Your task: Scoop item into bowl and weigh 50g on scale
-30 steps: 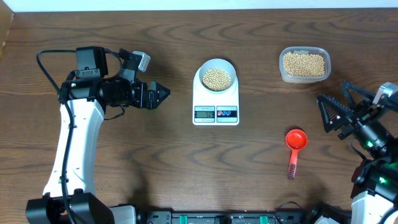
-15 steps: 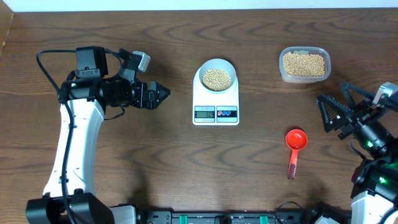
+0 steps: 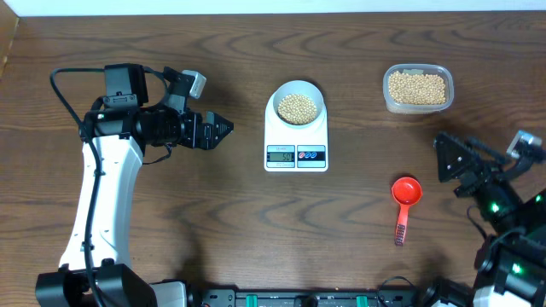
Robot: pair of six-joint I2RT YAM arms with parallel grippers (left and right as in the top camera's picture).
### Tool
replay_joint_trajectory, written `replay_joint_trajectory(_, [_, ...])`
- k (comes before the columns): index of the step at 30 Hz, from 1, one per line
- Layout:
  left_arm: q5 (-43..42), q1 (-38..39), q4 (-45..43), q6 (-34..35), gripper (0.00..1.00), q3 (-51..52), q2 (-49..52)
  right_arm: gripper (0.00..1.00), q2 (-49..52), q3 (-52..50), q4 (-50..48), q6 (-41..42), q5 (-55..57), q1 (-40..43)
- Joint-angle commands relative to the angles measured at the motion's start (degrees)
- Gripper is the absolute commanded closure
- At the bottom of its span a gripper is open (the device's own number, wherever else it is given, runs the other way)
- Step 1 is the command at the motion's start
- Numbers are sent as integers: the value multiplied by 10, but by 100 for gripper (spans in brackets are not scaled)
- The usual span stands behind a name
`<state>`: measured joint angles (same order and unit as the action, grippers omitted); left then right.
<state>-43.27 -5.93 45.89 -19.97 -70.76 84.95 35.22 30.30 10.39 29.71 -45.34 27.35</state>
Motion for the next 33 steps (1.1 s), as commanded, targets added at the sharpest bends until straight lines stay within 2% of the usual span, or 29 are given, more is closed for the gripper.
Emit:
replay_joint_trajectory(1, [-7, -3, -1, -10, 10, -7, -10, 1, -59, 2, 43, -21, 72, -5])
replay_joint_trajectory(8, [-7, -3, -1, -10, 10, -7, -10, 1, -250, -50, 101, -91, 99, -5])
replay_joint_trajectory(14, [-7, -3, -1, -10, 10, -7, -10, 1, -351, -115, 100, -105, 103, -5])
replay_joint_trajectory(22, [-7, -3, -1, -10, 10, -7, -10, 1, -349, -162, 87, -106, 120, -12])
replay_joint_trajectory(25, [-7, -3, -1, -10, 10, -7, -10, 1, -349, -176, 87, -163, 124, -12])
replay_joint_trajectory(33, [-7, -3, -1, -10, 10, -7, -10, 1, -349, -200, 81, -231, 148, -13])
